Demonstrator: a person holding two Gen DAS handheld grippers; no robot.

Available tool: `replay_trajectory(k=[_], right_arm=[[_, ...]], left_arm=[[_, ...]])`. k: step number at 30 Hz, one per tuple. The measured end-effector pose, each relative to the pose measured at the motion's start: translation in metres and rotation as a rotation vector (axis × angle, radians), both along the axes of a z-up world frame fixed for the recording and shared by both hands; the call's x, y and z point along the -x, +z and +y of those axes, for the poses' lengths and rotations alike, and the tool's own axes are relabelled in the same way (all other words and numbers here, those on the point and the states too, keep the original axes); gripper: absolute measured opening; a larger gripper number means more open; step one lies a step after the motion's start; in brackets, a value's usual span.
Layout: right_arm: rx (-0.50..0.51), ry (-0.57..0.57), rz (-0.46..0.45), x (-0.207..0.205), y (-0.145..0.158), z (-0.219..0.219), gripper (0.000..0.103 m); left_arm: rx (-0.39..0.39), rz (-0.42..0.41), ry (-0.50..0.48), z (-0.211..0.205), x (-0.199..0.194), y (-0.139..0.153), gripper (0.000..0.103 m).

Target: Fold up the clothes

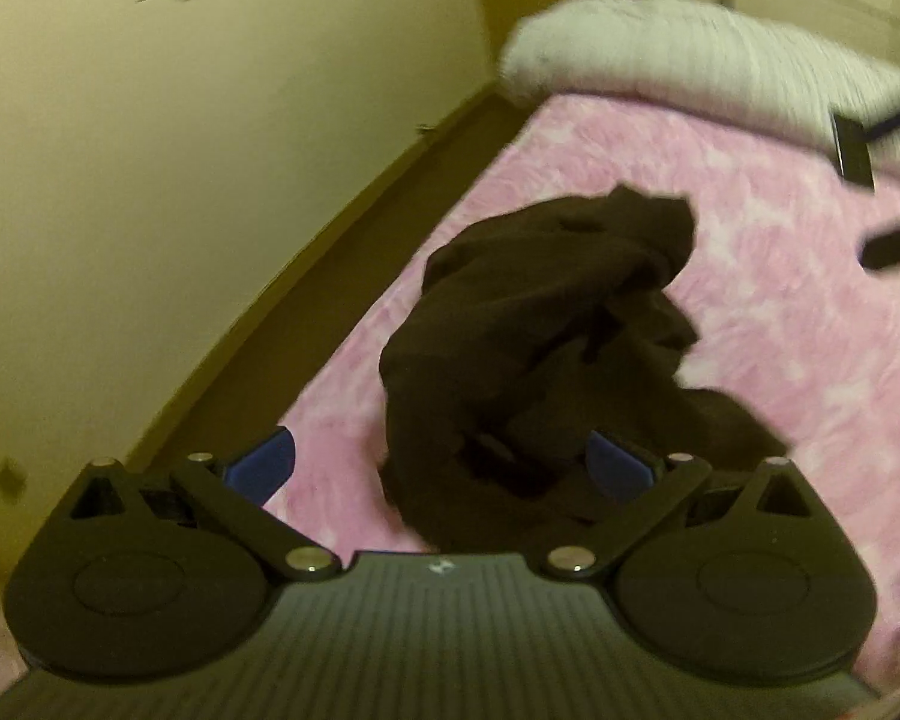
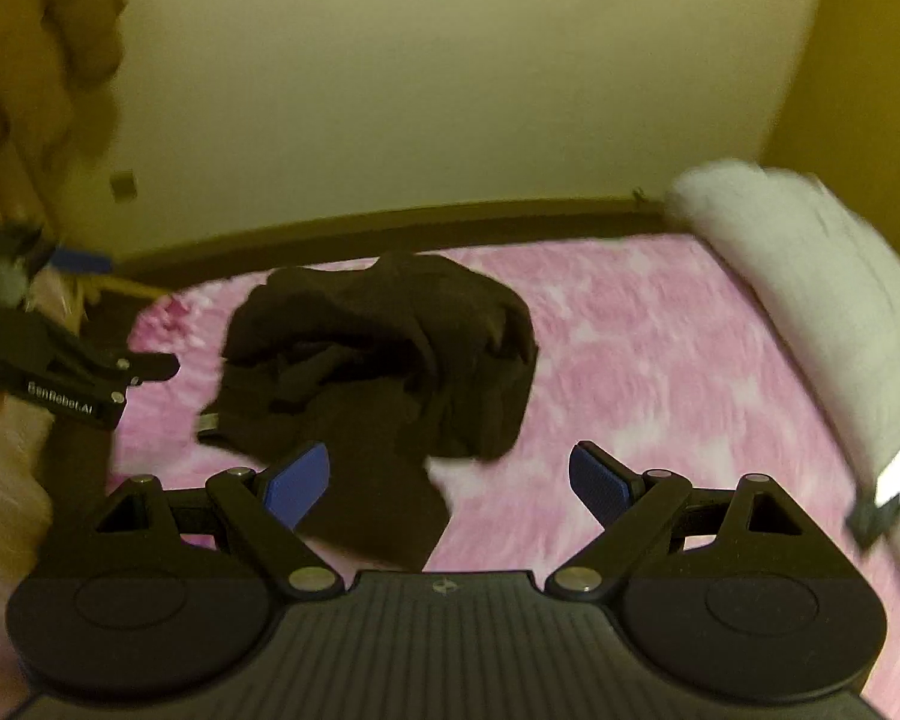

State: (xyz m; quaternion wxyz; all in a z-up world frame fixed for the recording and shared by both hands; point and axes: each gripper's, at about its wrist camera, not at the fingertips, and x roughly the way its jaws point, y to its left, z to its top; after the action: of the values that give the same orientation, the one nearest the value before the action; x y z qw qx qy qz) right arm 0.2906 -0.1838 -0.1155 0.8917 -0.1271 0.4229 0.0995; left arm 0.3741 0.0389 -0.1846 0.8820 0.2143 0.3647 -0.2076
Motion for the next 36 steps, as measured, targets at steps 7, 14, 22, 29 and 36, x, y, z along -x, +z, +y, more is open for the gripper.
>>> replay_trajectory(k=[7,14,22,29,36], right_arm=[[0.24,0.201,0.02,-0.1,-0.076,0.029,0.089],[0.33,0.363,0.075,-0.143,-0.124,0.045,0.056],[0.174,0.189,0.005,-0.109,-0.049,0.003,0.018],[0.129,-0.073,-0.088,0.034,0.048,-0.086,0.018],[0.172,-0.374,-0.048,0.272,0.071,-0.138,0.018]], left_arm=[[-0.09,0.053,-0.192,-0.016,-0.07,-0.07,0.045],[-0.031,0.078,-0.242,-0.012,-0.085,-0.06,0.008],[0.084,-0.098,-0.371,-0.031,-0.065,0.043,0.008],[0.204,-0.268,-0.678,-0.128,0.045,0.142,0.007],[0.22,-0.163,-0.972,-0.231,0.214,0.132,0.008]])
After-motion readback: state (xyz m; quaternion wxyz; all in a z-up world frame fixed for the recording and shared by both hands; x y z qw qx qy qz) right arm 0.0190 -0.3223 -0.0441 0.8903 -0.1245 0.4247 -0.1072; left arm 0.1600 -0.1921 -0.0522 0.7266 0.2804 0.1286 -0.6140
